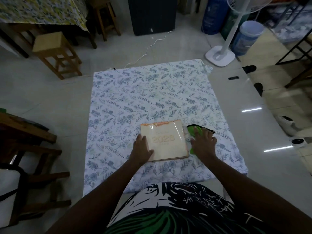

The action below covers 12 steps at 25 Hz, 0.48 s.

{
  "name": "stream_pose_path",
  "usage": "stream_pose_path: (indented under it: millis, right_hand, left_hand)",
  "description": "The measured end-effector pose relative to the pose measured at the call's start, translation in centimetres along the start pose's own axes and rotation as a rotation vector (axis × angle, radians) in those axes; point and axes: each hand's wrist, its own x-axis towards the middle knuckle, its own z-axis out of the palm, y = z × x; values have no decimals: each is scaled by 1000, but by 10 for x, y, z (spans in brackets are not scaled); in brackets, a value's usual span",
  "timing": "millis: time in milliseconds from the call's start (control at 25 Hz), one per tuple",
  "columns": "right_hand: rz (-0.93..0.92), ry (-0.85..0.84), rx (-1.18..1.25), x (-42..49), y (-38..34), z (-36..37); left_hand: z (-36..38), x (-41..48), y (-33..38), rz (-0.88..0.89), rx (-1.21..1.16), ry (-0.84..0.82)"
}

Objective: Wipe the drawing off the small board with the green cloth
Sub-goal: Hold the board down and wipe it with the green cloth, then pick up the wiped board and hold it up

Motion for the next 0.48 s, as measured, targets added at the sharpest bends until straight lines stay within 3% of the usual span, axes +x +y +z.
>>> stream_pose_path:
  millis: [120, 320, 480]
  right_hand:
    - [-40, 35, 79, 2, -20, -2]
    - [-66, -132, 210, 14, -57, -7]
    - [160, -242, 568, 25, -65, -8]
  left_hand:
    - [0, 0, 3, -74, -133, 34]
    - [-14, 8, 7, -212, -424, 126]
    - [-19, 9, 0, -322, -578, 150]
